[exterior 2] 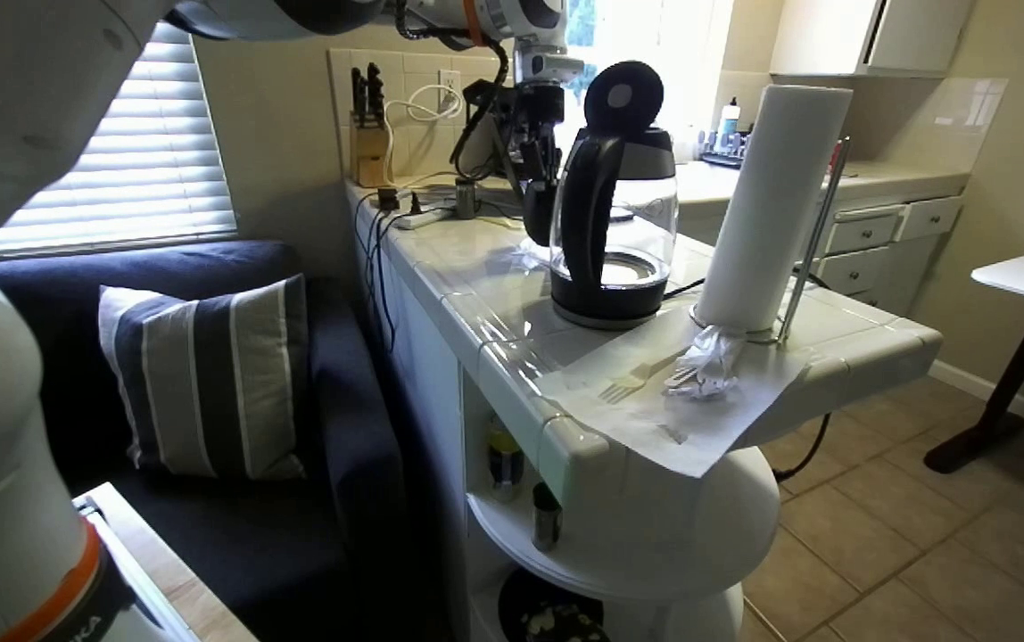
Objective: Move the black cup backwards
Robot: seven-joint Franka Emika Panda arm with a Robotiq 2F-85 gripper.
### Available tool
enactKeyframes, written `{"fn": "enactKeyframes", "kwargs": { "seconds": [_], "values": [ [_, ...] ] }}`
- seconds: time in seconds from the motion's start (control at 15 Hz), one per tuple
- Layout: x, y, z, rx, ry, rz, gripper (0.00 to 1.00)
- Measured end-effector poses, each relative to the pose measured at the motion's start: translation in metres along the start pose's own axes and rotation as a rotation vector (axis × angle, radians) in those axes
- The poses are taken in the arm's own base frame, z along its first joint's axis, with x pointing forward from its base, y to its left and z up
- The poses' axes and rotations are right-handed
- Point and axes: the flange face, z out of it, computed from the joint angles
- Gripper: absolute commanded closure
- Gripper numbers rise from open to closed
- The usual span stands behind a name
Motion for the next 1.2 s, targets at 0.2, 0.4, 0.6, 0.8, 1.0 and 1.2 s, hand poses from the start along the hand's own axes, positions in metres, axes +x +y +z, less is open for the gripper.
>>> {"fn": "enactKeyframes", "kwargs": {
  "seconds": [0.2, 0.4, 0.6, 0.8, 1.0, 1.2],
  "values": [
    [0.012, -0.003, 0.001, -0.029, -0.019, 0.027, 0.97],
    [0.021, -0.010, 0.006, -0.019, -0.040, 0.043, 0.97],
    [0.026, -0.018, 0.016, -0.013, -0.058, 0.052, 0.97],
    [0.028, -0.025, 0.022, -0.004, -0.064, 0.058, 0.97],
    [0.028, -0.028, 0.021, 0.009, -0.062, 0.061, 0.57],
    [0.029, -0.027, 0.009, 0.036, -0.060, 0.064, 0.35]
  ]
}}
